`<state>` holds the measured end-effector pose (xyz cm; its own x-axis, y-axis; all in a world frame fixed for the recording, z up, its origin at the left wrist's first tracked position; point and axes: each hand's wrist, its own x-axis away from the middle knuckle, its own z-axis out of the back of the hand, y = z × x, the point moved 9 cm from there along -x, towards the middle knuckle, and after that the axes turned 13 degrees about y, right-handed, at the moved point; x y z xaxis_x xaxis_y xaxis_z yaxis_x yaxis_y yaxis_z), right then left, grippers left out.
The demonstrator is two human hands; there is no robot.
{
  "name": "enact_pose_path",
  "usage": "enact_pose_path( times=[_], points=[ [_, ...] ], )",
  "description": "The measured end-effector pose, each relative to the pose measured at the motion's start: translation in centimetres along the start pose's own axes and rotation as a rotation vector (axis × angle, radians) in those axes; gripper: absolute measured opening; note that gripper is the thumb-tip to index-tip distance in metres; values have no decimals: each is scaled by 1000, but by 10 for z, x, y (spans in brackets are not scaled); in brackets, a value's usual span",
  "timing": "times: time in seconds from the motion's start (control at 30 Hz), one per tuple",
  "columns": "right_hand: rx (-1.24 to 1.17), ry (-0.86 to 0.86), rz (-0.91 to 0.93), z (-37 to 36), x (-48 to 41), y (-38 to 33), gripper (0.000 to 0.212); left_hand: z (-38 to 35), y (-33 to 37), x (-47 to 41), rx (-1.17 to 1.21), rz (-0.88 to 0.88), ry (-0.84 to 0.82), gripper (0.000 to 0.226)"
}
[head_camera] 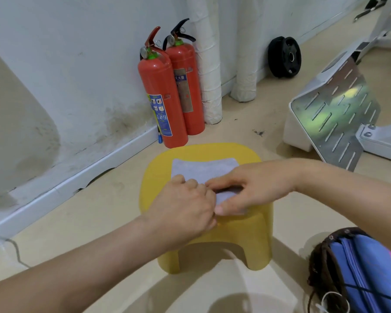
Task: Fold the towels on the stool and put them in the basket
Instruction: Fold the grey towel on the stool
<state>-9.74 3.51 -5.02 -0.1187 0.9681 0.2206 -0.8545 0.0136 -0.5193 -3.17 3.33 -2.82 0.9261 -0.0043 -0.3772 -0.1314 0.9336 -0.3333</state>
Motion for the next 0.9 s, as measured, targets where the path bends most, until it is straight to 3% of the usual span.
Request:
enact_pose_path(
  times=[0.07, 0.1, 0.23, 0.37, 0.43, 0.53, 0.67, 0.9],
  points=[
    [148, 3, -4, -5, 11, 8, 74, -5, -8, 15, 60, 72, -27, 30],
    [194, 66, 11, -10, 13, 5, 79, -10, -11, 23, 86, 99, -65, 33],
    [498, 459, 239, -24, 16, -14, 55, -21, -20, 42, 112, 112, -195, 54],
    [27, 456, 100, 10, 16, 2, 27, -18, -62, 36, 501, 429, -240, 32],
    [-197, 522, 2, 26, 11, 18, 23, -21, -82, 36, 663, 604, -167, 22],
    [-297, 680, -95, 35, 6, 38, 17, -31, -98, 39, 792, 773, -80, 12],
    [-291, 783, -228, 41, -3, 53, 11, -50, -111, 47, 999, 991, -111, 20],
    [-414, 801, -435, 41, -14, 79, 14, -64, -125, 26, 812, 1021, -88, 15]
  ],
)
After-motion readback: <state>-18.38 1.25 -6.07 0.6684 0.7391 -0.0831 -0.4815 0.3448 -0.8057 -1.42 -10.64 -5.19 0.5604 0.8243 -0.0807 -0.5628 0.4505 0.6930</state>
